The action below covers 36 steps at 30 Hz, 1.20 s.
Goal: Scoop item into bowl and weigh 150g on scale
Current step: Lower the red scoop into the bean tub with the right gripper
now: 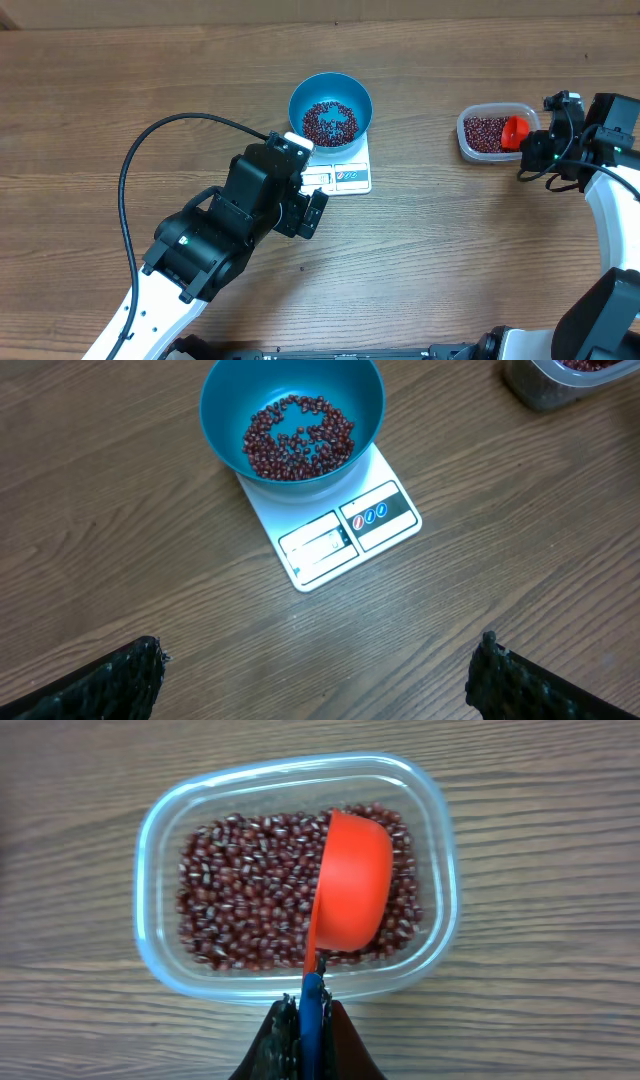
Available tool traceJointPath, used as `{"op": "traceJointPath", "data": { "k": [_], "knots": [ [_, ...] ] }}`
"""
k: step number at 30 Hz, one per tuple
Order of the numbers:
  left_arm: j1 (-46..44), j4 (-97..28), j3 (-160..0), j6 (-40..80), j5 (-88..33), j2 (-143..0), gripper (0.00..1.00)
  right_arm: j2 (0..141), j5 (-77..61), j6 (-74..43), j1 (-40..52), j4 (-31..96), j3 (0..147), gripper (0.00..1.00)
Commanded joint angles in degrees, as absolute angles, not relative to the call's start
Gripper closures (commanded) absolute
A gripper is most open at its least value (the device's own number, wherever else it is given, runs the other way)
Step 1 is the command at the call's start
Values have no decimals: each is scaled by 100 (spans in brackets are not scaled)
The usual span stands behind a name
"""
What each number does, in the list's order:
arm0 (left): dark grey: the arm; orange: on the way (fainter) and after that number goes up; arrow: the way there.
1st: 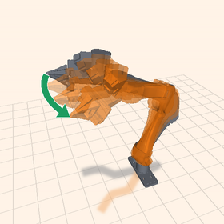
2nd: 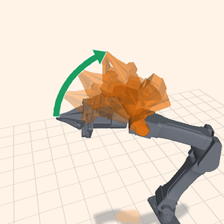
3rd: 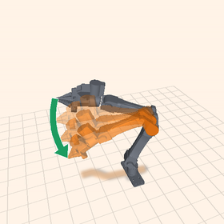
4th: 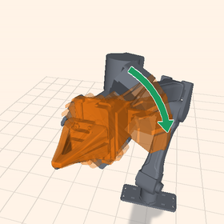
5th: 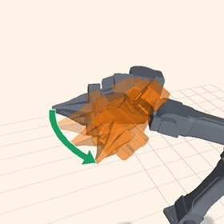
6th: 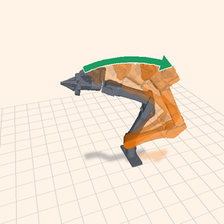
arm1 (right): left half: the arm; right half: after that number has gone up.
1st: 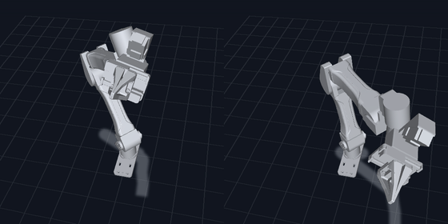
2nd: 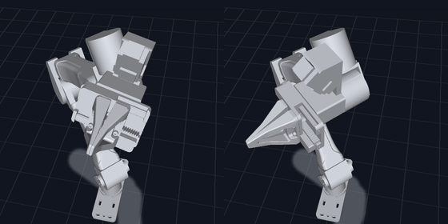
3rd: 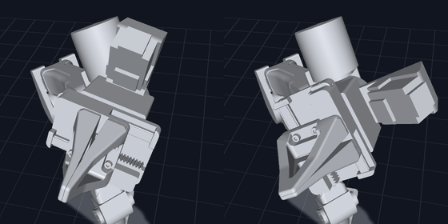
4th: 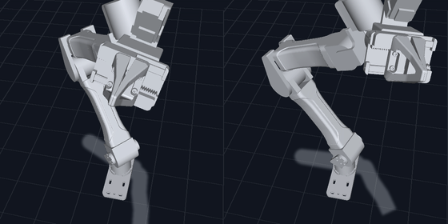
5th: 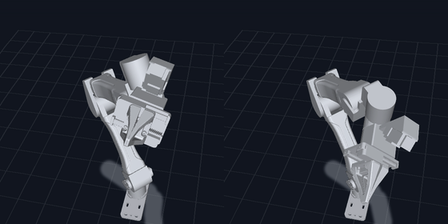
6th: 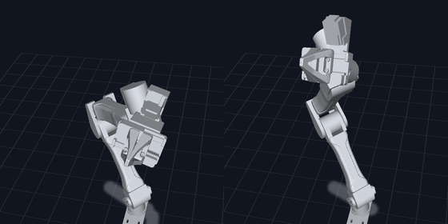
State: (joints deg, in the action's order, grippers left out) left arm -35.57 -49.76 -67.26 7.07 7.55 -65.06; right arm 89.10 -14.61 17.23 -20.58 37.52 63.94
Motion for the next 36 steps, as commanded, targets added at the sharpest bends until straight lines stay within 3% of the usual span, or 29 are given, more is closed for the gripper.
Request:
{"op": "traceJointPath", "data": {
  "k": [1,19,36],
  "knots": [
    [-3527,-4967,-6766,620,805,-6525,0,8908,-1229,2152,-2051,3715,6407,96],
    [-3527,-4967,-6766,620,805,-6525,0,9870,-1723,2414,-1695,3710,6407,96],
    [-3527,-4967,-6766,620,805,-6525,1,9887,-2202,2414,-1673,3778,6407,96]
  ]
}}
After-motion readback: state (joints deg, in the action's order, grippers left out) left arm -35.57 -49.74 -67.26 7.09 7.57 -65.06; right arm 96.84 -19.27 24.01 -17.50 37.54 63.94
